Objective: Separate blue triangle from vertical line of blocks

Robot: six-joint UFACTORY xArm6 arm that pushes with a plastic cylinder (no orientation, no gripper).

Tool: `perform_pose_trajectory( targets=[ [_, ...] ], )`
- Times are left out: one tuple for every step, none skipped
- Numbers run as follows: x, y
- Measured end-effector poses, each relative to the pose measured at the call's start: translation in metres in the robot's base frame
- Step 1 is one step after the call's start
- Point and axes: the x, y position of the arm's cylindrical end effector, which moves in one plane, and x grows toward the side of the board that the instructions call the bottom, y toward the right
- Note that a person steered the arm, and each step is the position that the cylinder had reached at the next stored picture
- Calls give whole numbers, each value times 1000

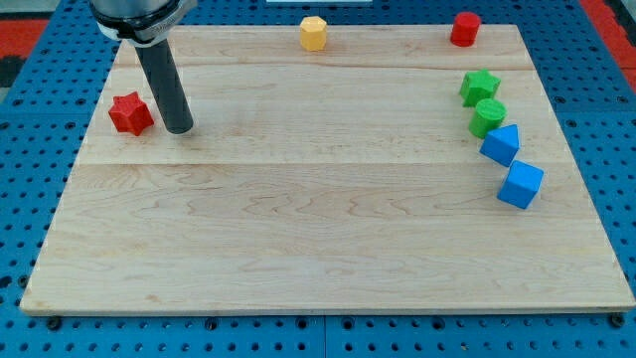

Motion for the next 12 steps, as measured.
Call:
perform_pose_trajectory(
  targets=[
    [0,1],
    [0,14],
    [4,45],
    [21,89],
    [59,130],
    [97,180],
    [122,247],
    [144,316],
    [155,383],
    [155,452],
    [148,495],
    [133,504]
  ],
)
